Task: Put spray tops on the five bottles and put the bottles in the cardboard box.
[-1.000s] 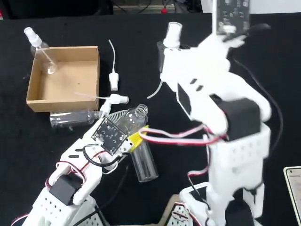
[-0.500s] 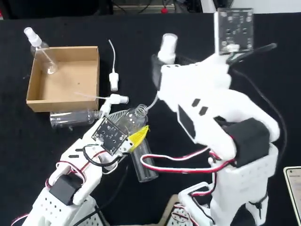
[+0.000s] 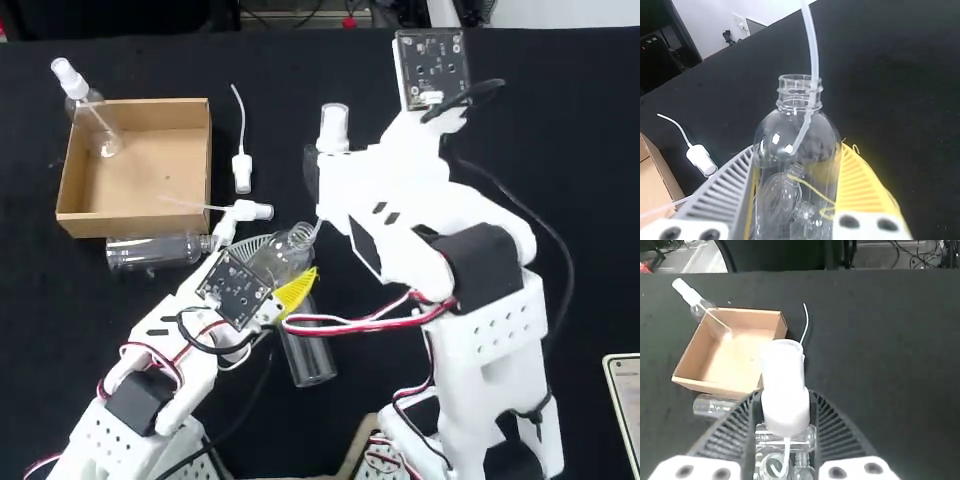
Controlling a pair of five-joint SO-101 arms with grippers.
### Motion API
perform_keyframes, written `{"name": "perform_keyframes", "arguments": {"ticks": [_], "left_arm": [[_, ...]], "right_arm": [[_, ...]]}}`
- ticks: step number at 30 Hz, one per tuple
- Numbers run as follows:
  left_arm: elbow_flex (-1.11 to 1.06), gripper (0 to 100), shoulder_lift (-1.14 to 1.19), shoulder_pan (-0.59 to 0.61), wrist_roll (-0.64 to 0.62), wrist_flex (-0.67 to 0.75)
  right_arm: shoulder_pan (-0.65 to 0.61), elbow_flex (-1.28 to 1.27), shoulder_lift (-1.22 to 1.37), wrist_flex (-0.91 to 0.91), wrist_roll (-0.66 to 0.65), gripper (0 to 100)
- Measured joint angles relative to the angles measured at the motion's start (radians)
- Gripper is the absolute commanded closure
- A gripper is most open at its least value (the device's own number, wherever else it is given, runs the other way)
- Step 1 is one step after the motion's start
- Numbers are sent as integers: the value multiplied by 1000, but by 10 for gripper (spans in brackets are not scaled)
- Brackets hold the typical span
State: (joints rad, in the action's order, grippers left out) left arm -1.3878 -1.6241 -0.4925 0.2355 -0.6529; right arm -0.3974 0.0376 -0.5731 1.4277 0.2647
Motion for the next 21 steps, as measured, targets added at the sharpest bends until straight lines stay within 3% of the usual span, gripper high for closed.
{"name": "perform_keyframes", "arguments": {"ticks": [7,12,17,21], "left_arm": [[0,905,0,-3,0,0],[0,905,0,-3,0,0],[0,905,0,-3,0,0],[-2,905,2,3,0,0]], "right_arm": [[-2,-155,-135,14,2,977],[-66,-347,-230,-75,-3,976],[-146,-485,-304,-175,-112,975],[-158,-534,-327,-221,-143,858]]}}
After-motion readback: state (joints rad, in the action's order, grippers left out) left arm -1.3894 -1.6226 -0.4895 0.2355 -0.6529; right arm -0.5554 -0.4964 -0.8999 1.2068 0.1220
